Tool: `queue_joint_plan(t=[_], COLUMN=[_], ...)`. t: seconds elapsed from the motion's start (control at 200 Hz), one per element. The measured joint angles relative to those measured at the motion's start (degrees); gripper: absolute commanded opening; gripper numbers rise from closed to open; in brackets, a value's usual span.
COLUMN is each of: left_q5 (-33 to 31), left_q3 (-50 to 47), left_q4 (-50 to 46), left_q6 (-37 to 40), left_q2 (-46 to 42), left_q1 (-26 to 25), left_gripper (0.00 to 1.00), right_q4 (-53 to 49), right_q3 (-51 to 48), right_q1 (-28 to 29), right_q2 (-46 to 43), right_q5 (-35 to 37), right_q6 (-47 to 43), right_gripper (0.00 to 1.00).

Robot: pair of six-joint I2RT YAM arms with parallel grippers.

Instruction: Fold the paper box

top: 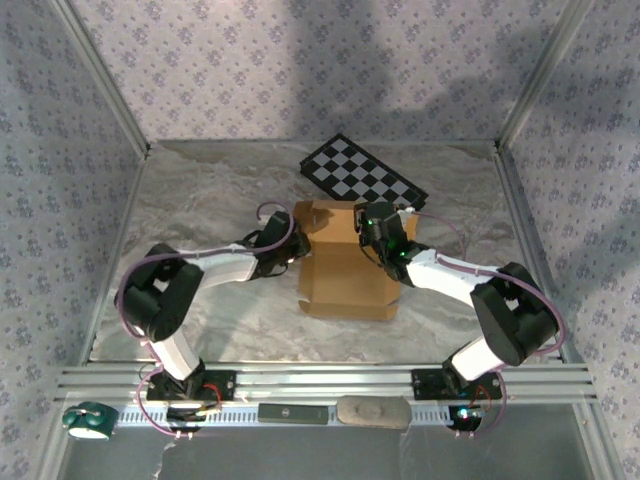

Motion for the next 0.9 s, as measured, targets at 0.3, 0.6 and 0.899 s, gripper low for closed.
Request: queue_joint_plan(t=[0.3, 0.6, 0.899], left_q5=[0.96, 17.92, 31.36], left_q3=[-8.59, 2.51, 10.08], left_q4=[-2.82, -0.04, 5.01], left_q6=[6.51, 5.55, 11.30], left_q2=[-22.49, -0.87, 14.29], left_q1=[5.73, 23.17, 19.80], left_gripper=[0.46, 0.09, 0.11], right_q4=[-0.02, 0.07, 0.04], right_q3=[-0.72, -0.81, -0.81], right_q1=[-0.74, -0.83, -0.83], right_q2=[0.00, 0.00, 0.00], right_q5=[0.00, -0.04, -0.09], right_q6=[0.00, 0.00, -0.02], right_gripper=[0.00, 0.00, 0.00])
